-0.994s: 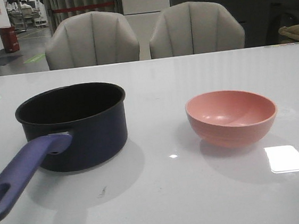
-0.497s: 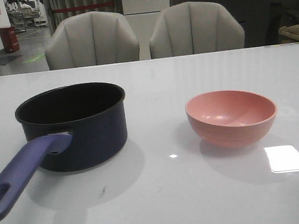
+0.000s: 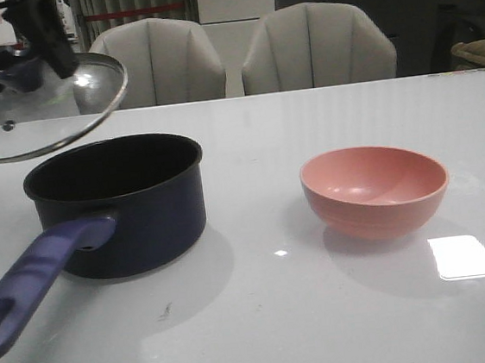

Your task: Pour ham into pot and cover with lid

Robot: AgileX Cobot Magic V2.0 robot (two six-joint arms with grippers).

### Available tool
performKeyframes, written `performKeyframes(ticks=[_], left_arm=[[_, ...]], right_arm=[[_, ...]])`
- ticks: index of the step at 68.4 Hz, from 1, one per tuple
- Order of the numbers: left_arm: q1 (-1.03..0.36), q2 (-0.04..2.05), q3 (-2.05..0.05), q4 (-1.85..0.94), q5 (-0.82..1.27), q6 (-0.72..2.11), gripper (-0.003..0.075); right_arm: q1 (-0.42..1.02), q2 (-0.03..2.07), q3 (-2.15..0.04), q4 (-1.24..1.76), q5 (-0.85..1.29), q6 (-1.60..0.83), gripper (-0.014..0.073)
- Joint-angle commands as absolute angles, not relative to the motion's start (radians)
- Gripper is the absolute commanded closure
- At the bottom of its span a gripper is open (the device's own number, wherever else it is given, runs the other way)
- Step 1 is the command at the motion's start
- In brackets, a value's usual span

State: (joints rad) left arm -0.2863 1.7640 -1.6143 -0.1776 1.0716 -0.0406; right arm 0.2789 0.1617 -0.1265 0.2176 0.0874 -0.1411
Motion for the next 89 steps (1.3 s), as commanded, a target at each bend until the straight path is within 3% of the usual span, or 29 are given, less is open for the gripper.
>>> performKeyframes(ticks=[1, 53, 76, 89], left_arm=[[-0.328, 1.749, -1.663, -0.219, 1.034, -0.040, 0.0523], [-0.354, 1.890, -1.739, -0.239, 1.115, -0.034, 0.0516], [-0.354, 1.890, -1.739, -0.231, 1.129, -0.011, 0.0227], [-0.354, 1.890, -1.739, -0.198, 1.129, -0.011, 0.0188]], right_arm=[[0.280, 0.168, -0.154, 0.216, 0.011, -0.144, 0.0432], [0.280, 0.168, -0.154, 0.216, 0.011, -0.144, 0.0432], [0.280, 0.168, -0.154, 0.216, 0.011, -0.144, 0.0432], [0.280, 0.168, -0.154, 0.216, 0.011, -0.144, 0.0432]])
